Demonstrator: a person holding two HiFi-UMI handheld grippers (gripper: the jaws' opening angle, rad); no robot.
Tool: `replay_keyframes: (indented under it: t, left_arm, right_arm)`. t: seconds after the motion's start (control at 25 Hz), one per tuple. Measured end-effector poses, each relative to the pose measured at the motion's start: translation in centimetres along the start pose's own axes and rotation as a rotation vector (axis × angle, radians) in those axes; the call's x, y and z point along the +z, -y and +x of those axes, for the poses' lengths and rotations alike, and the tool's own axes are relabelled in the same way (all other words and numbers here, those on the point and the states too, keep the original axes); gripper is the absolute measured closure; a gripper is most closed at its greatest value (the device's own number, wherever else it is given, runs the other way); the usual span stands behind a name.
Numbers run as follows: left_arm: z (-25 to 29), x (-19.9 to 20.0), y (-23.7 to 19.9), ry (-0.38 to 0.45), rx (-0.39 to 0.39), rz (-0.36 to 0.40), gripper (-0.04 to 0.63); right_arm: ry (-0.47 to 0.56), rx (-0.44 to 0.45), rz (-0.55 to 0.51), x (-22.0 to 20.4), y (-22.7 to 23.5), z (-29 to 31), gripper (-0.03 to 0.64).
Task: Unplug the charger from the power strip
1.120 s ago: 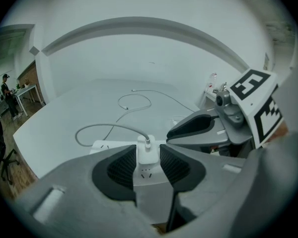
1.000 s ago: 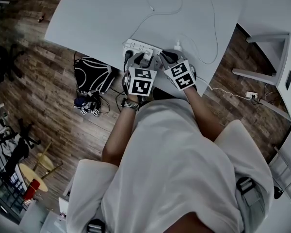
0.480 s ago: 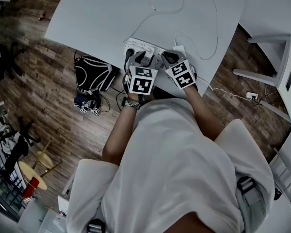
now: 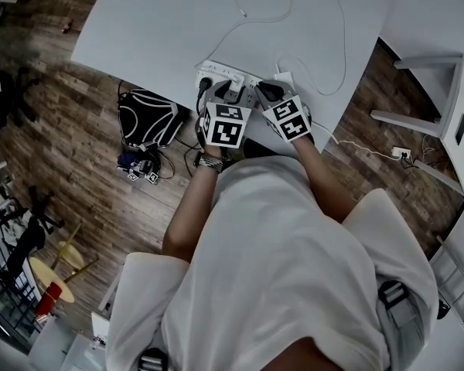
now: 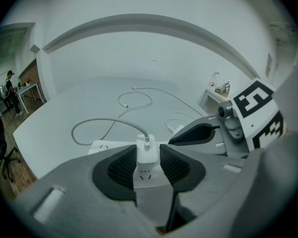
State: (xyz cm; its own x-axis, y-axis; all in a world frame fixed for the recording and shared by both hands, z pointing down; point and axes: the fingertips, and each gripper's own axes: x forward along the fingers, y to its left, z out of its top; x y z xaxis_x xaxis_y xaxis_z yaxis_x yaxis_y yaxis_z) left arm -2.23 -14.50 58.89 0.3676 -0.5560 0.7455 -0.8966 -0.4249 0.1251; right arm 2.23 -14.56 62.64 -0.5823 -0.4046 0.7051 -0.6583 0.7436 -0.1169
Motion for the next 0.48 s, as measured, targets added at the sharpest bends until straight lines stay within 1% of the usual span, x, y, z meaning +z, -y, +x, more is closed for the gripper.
replay_keyframes:
  t: [0.28, 0.48]
  left_arm:
    - [1.1, -0.4, -0.1, -0.008, 0.032, 0.029, 0.443]
    - [1.5, -0.6, -0.3, 0.001, 0.049, 0.026, 0.443]
  right_arm:
    - [0.022, 0.001, 0.007, 0.1, -0.1, -0.1, 0.586]
    - [0.023, 0.006, 0.009, 0.1, 0.0, -0.1, 0.586]
